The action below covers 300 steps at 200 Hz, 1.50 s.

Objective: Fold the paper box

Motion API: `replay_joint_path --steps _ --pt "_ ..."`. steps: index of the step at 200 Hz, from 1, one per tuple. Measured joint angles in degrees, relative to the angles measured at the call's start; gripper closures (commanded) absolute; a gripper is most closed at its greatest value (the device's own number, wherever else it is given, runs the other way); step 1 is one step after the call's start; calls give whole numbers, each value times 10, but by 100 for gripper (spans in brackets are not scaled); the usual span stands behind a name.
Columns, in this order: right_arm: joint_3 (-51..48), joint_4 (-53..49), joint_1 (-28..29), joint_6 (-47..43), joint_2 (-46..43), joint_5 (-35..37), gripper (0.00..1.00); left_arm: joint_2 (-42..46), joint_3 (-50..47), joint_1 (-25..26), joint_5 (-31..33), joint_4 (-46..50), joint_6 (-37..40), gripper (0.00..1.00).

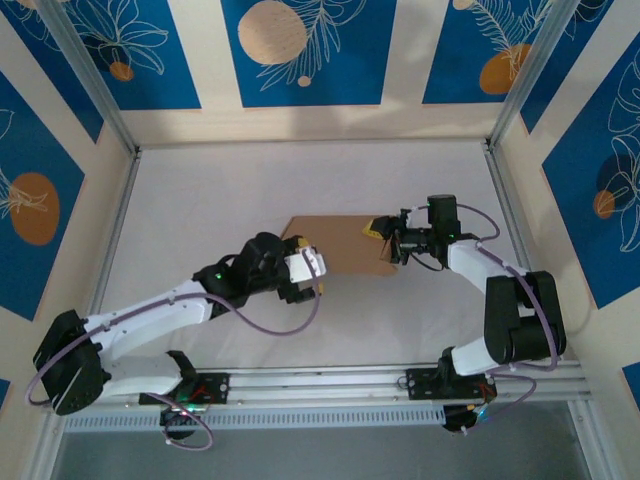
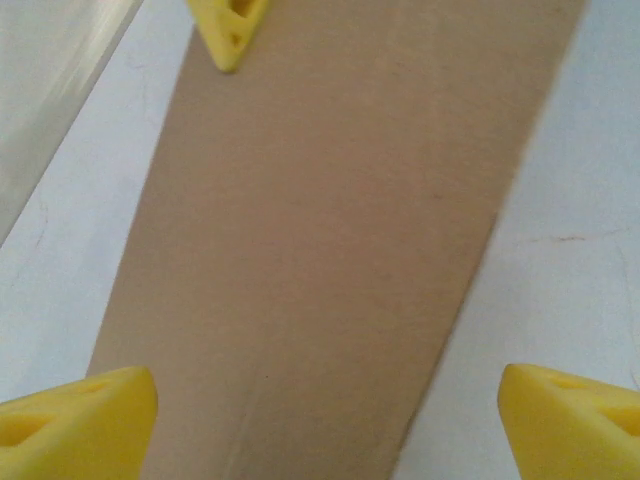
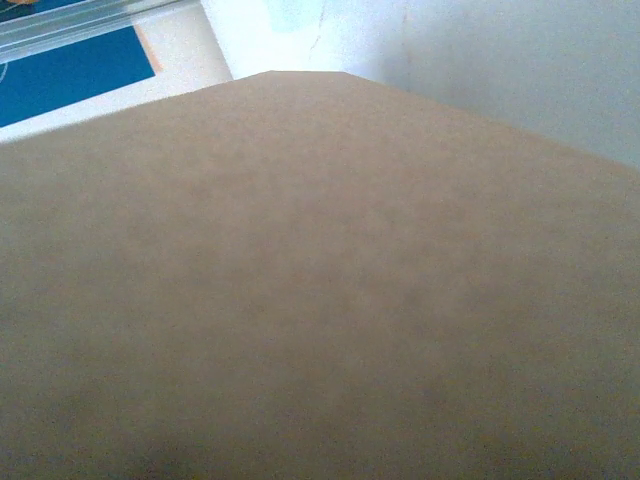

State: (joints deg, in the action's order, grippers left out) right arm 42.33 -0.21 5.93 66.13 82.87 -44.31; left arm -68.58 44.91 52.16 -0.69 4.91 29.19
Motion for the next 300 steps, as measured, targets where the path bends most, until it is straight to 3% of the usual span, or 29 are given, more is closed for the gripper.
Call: replay_joint_path --steps 43,87,131,168,202,243,280,300 --pt "-1 31 4 42 -2 -8 47 -45 -18 34 87 -77 45 14" --pt "-24 89 14 107 -9 -10 46 -87 -70 82 226 -244 118 16" --pt "-24 122 16 153 -24 -5 44 -141 -88 105 356 -442 247 35" --pt "-24 135 16 165 -40 -4 34 -157 -89 112 392 -484 312 48" --pt "-19 78 25 149 -65 -7 21 -94 -81 114 396 -373 307 53" --pt "19 -73 26 66 -133 22 12 -10 27 115 352 -98 243 51" --pt "56 -258 -16 -22 -237 139 9 -38 193 114 295 159 159 51" --pt "72 -341 -46 -57 -309 217 15 -76 278 112 270 267 114 50"
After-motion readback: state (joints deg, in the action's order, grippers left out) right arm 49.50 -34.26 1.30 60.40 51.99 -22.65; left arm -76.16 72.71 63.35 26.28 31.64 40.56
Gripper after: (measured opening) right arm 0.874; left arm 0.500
